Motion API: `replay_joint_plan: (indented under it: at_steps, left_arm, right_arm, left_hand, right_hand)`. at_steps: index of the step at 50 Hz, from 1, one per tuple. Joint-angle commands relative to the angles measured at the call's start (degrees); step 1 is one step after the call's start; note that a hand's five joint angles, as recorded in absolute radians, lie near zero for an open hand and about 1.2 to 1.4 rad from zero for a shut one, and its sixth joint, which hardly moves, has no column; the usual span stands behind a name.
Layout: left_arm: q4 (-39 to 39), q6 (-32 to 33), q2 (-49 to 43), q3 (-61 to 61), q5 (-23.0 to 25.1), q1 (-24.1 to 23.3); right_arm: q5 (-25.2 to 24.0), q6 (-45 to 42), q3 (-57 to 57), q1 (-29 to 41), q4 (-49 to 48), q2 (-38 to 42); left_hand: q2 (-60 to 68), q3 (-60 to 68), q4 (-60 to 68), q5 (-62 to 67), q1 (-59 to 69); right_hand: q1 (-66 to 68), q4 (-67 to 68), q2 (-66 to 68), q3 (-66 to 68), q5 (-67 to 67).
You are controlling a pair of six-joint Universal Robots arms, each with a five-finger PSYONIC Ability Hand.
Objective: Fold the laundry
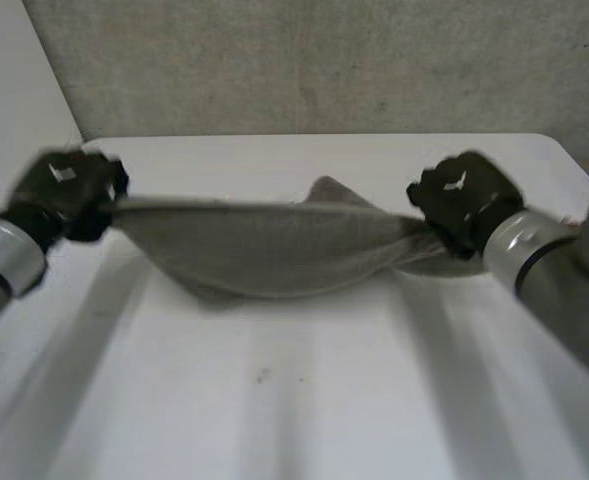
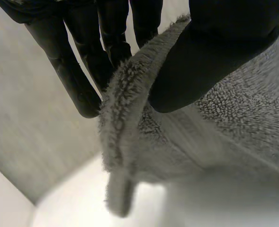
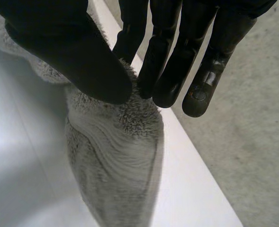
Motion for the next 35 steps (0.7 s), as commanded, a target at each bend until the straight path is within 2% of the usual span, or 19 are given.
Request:
replay_joint_plan:
  at_steps: [1, 5, 7, 9, 10, 12, 14, 15, 17, 18, 20, 23, 25, 26, 28, 29, 31, 33, 35]
  left_arm:
    - [-13.92, -2.44, 14.14, 6.57, 0.15, -0.31]
    - [-21.46, 0.0, 13.62, 10.95, 0.23, -0.13]
    - [-22.88, 1.33, 12.56, 11.58, 0.15, 0.04]
    - [-23.41, 4.22, 6.97, 11.75, -0.47, 0.22]
    - [-23.41, 4.24, 6.93, 11.75, -0.47, 0.22]
    - [-23.5, 5.47, 3.42, 11.84, -0.64, 0.13]
    - [-23.24, 7.3, -4.45, 12.8, -1.78, -0.04]
    - [-23.24, 7.31, -4.49, 12.81, -1.79, -0.05]
    - [-22.45, 8.54, -13.5, 16.74, -4.41, -0.92]
    - [-22.44, 8.54, -13.55, 16.76, -4.42, -0.92]
    - [-20.52, 8.46, -21.16, 24.98, -7.75, -3.46]
    - [-19.19, 8.45, -24.18, 30.83, -9.78, -5.23]
    - [-15.96, 7.58, -26.98, 42.81, -13.55, -6.98]
    - [-15.94, 7.58, -26.99, 42.87, -13.56, -6.99]
    - [-9.56, 5.92, -27.08, 53.1, -15.14, -7.78]
    - [-9.52, 5.91, -27.08, 53.15, -15.15, -7.78]
    - [-4.95, 4.06, -26.55, 56.49, -15.32, -7.96]
    - [3.79, 0.21, -23.93, 59.12, -16.28, -8.83]
    - [7.05, -1.29, -22.44, 58.78, -16.72, -8.83]
  right_arm:
    - [-1.15, -0.56, -15.35, 0.3, 23.42, -5.44]
    - [-5.53, -1.35, -19.3, -0.14, 25.97, -9.22]
    - [-7.48, -1.88, -18.86, -0.14, 25.97, -9.22]
    - [-8.88, -4.06, -16.59, -0.23, 26.5, -5.99]
    - [-8.89, -4.08, -16.58, -0.23, 26.5, -5.97]
    - [-7.58, -8.01, -15.44, 0.3, 26.41, 0.32]
    - [-6.7, -9.69, -15.61, 0.48, 26.06, 3.31]
    - [-6.69, -9.7, -15.61, 0.48, 26.06, 3.34]
    - [-3.54, -10.67, -18.32, 0.56, 23.96, 9.12]
    - [-3.53, -10.67, -18.34, 0.56, 23.95, 9.15]
    - [0.76, -10.32, -23.93, 1.35, 17.83, 15.09]
    - [3.5, -10.41, -27.3, 1.88, 13.58, 17.41]
    - [8.58, -10.41, -34.04, 2.58, 3.79, 19.6]
    - [8.6, -10.41, -34.07, 2.59, 3.73, 19.6]
    - [12.02, -10.06, -38.62, 2.94, -8.68, 19.0]
    - [12.03, -10.06, -38.64, 2.94, -8.75, 18.99]
    - [12.82, -10.23, -38.99, 3.11, -15.43, 17.58]
    - [12.74, -10.32, -35.59, 3.11, -26.63, 12.77]
    - [12.21, -10.49, -32.61, 3.2, -29.9, 10.49]
  left_hand:
    - [10.42, 10.58, 10.45, 11.55, 13.51]
    - [10.42, 10.58, 10.45, 11.55, 13.51]
    - [10.42, 10.58, 10.45, 11.55, 13.51]
    - [10.42, 10.58, 10.45, 11.55, 13.51]
    - [10.42, 10.58, 10.45, 11.55, 13.51]
    - [10.42, 10.58, 10.45, 11.55, 13.51]
    - [10.42, 10.58, 10.45, 11.55, 13.51]
    - [10.42, 10.58, 10.45, 11.55, 13.51]
    - [10.42, 10.58, 10.45, 11.55, 13.51]
    - [10.42, 10.58, 10.45, 11.55, 13.51]
    - [10.42, 10.58, 10.45, 11.55, 13.51]
    - [10.42, 10.58, 10.45, 11.55, 13.51]
    - [10.42, 10.58, 10.45, 11.55, 13.51]
    - [10.42, 10.58, 10.45, 11.55, 13.51]
    - [10.42, 10.58, 10.45, 11.55, 13.51]
    - [10.42, 10.58, 10.45, 11.55, 13.51]
    - [10.42, 10.58, 10.45, 11.55, 13.51]
    - [10.42, 10.58, 10.45, 11.55, 13.51]
    - [10.42, 10.58, 10.45, 11.55, 13.51]
  right_hand:
    - [24.39, 11.5, 12.13, 11.88, 13.02]
    - [24.39, 11.5, 12.13, 11.88, 13.02]
    - [24.39, 11.5, 12.13, 11.88, 13.02]
    - [24.39, 11.5, 12.13, 11.88, 13.02]
    - [24.39, 11.5, 12.13, 11.88, 13.02]
    - [24.39, 11.5, 12.13, 11.88, 13.02]
    - [24.39, 11.5, 12.13, 11.88, 13.02]
    - [24.39, 11.5, 12.13, 11.88, 13.02]
    - [24.39, 11.5, 12.13, 11.88, 13.02]
    - [24.39, 11.5, 12.13, 11.88, 13.02]
    - [24.39, 11.5, 12.13, 11.88, 13.02]
    - [24.39, 11.5, 12.13, 11.88, 13.02]
    - [24.39, 11.5, 12.13, 11.88, 13.02]
    - [24.39, 11.5, 12.13, 11.88, 13.02]
    - [24.39, 11.5, 12.13, 11.88, 13.02]
    - [24.39, 11.5, 12.13, 11.88, 13.02]
    - [24.39, 11.5, 12.13, 11.88, 13.02]
    - [24.39, 11.5, 12.13, 11.88, 13.02]
    - [24.39, 11.5, 12.13, 11.88, 13.02]
